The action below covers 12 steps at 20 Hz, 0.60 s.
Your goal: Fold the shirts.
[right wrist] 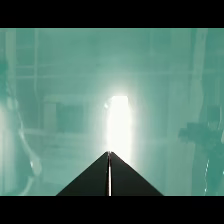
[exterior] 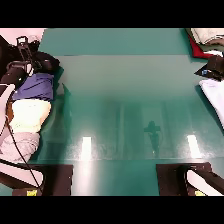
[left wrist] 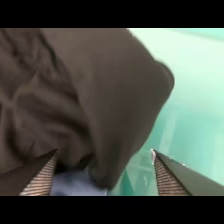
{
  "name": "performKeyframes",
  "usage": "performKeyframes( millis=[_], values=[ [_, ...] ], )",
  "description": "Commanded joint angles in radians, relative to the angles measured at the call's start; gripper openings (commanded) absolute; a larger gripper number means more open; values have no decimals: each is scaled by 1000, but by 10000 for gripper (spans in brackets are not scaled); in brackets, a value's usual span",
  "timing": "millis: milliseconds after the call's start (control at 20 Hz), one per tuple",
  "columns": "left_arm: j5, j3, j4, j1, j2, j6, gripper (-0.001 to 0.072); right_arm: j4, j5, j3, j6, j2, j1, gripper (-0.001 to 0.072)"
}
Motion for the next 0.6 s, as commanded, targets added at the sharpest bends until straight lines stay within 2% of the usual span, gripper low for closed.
performKeyframes(
  millis=[0,150,250,300,350,450,550],
  values=[
    [40,55,3,7,-63,-6,708,0,51,0,0,1,0,17],
    [43,69,-1,7,-95,-14,686,0,63,0,0,0,0,17],
    [44,68,-4,7,-102,-17,213,0,61,0,0,0,1,17],
    [65,69,-22,7,-102,-17,42,0,61,0,0,0,1,17],
    [62,81,-45,5,-101,-17,29,0,60,0,0,0,1,17],
    [-31,149,-89,-4,-94,-15,29,1,47,0,0,1,1,17],
    [-101,249,-95,-28,-69,64,28,1,27,0,0,0,1,17]
  ],
)
